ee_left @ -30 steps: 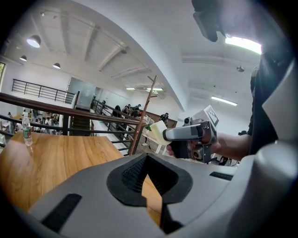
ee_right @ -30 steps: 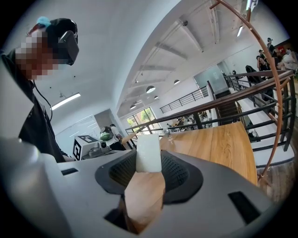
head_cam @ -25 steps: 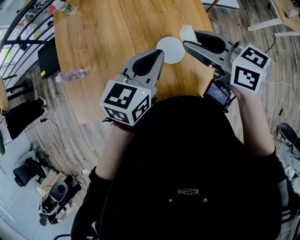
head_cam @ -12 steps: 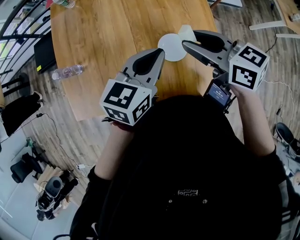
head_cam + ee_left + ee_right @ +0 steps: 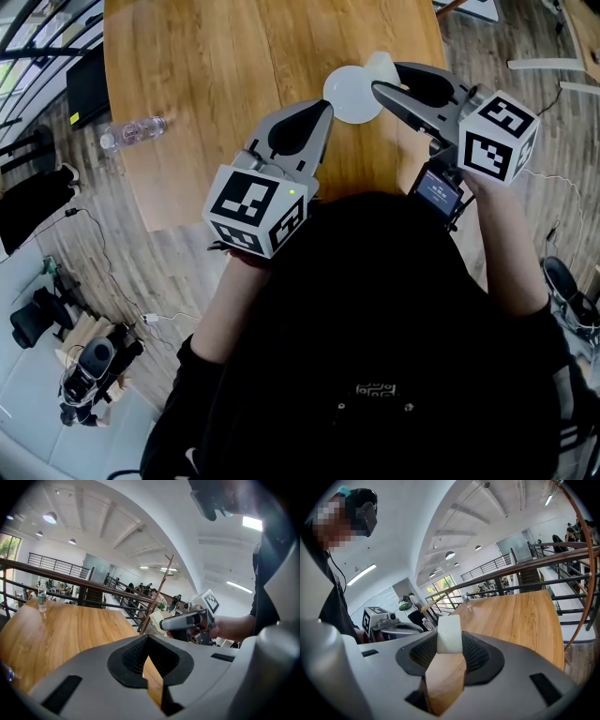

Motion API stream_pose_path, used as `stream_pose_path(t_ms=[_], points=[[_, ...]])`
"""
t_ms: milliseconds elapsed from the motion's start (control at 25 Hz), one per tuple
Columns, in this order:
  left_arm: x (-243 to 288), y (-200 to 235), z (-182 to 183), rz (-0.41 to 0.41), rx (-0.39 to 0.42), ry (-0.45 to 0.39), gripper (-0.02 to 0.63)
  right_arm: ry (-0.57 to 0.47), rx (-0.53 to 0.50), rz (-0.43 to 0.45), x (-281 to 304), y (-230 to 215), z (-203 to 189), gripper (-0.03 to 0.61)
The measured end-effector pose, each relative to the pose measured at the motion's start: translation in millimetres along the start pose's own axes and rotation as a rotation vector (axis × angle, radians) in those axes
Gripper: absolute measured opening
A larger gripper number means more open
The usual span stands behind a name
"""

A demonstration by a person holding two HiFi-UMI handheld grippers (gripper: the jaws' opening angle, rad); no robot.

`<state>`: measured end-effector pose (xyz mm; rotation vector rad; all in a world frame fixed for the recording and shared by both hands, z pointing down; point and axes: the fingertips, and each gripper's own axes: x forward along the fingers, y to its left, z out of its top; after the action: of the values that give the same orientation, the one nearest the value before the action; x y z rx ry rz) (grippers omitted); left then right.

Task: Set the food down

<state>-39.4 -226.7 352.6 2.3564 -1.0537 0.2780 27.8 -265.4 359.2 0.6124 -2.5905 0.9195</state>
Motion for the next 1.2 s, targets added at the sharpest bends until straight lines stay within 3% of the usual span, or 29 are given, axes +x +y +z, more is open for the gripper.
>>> stream_pose_path(t_ms=[1200], points=[[-26.4, 24.7, -48.2, 0.116, -0.142, 0.034, -0.002, 0.257, 0.058, -0.077, 78.4, -84.2, -98.9, 0.172]])
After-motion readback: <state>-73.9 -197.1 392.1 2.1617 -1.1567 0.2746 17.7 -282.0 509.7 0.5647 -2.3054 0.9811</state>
